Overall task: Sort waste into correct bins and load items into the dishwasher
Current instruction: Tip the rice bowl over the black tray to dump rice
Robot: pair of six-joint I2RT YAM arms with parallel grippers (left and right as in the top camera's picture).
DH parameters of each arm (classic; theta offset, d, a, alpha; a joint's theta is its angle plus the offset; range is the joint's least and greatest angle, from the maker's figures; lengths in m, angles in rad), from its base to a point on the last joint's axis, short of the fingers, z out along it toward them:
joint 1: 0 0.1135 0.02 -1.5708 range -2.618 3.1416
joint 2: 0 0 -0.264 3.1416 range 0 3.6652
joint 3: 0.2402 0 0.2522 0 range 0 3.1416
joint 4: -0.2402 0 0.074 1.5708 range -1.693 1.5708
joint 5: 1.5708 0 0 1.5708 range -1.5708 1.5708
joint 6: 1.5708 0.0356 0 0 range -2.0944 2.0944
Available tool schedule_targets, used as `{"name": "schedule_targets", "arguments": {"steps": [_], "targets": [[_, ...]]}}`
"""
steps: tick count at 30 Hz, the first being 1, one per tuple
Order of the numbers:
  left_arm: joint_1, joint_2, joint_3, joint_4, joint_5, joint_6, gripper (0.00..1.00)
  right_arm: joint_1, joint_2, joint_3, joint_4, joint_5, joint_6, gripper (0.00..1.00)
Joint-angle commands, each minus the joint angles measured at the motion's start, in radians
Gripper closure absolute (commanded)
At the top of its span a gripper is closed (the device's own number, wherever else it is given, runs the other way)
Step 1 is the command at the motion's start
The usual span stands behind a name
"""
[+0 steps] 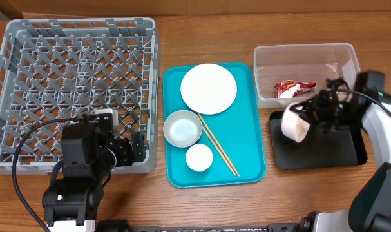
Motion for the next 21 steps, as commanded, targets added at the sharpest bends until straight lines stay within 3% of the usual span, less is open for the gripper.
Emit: {"name": "schedule_targets", "arguments": {"steps": [1, 12, 21], "targets": [[-0.006, -0.002, 0.025, 0.005, 0.004, -0.01, 0.0, -0.092, -0.015, -0.104, 0.07, -0.24, -0.083, 0.96], [-0.006, -0.002, 0.025, 0.005, 0.005, -0.01, 0.0, -0.23, -0.011, -0.274, 0.308, -0.589, -0.107, 0.96], [-0.006, -0.002, 0.025, 0.005, 0.005, -0.01, 0.0, -0.355, -0.008, -0.28, 0.324, -0.697, -0.102, 0.96]]}}
